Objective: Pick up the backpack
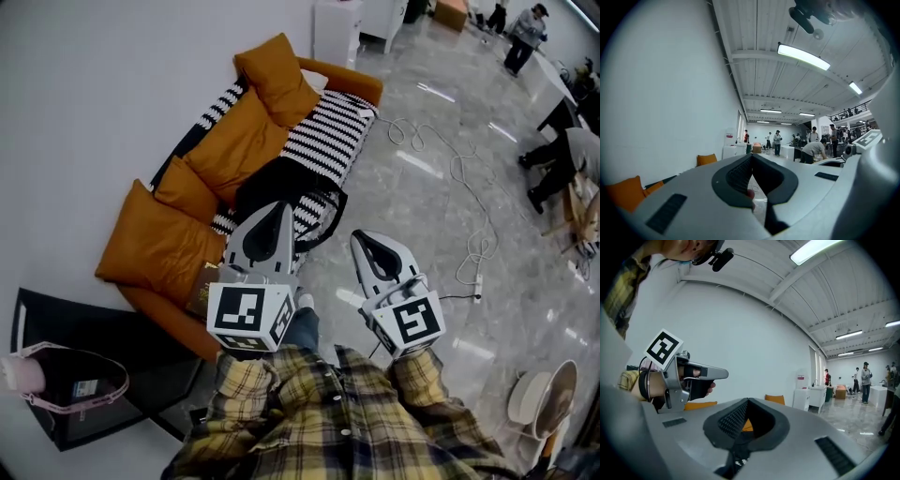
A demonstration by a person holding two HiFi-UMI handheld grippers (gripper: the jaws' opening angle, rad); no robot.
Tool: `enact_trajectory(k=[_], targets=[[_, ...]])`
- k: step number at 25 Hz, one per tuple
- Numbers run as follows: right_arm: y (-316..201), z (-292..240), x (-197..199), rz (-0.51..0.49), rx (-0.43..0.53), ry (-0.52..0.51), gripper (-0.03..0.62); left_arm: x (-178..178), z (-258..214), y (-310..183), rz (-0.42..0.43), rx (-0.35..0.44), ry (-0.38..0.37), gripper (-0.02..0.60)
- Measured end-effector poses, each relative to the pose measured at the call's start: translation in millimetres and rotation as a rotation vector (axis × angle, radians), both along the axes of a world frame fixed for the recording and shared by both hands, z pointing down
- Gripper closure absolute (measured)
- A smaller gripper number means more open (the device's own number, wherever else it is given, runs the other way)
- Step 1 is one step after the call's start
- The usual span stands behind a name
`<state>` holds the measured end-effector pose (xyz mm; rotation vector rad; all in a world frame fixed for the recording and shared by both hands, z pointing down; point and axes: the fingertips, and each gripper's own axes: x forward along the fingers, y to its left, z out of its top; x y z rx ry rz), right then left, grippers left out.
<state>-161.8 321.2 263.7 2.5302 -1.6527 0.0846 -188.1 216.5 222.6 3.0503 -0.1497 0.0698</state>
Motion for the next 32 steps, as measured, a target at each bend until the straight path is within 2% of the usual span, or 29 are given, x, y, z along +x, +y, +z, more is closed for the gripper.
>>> enact_trajectory(k=[7,14,26,32], targets=[[-66,7,65,-0.017,-0.035,-0.023,0.579,72,9,-67,-0.01,-0.03,-0.025,0.563],[-111,16,109,-0.028,-0.058,-0.022,0.579,116,18,-112,-0.017,-0.039,-0.034,0.563],[-167,24,146,-0.031,-0.072,-0.038,0.579,140,28,-178,-0.061,-0.052,-0.047,0.563],[-191,28,169,-0.075,-0.08,-0.033,0.579,151,35,-202,-0.115,-0.059,-0.053,0.563]])
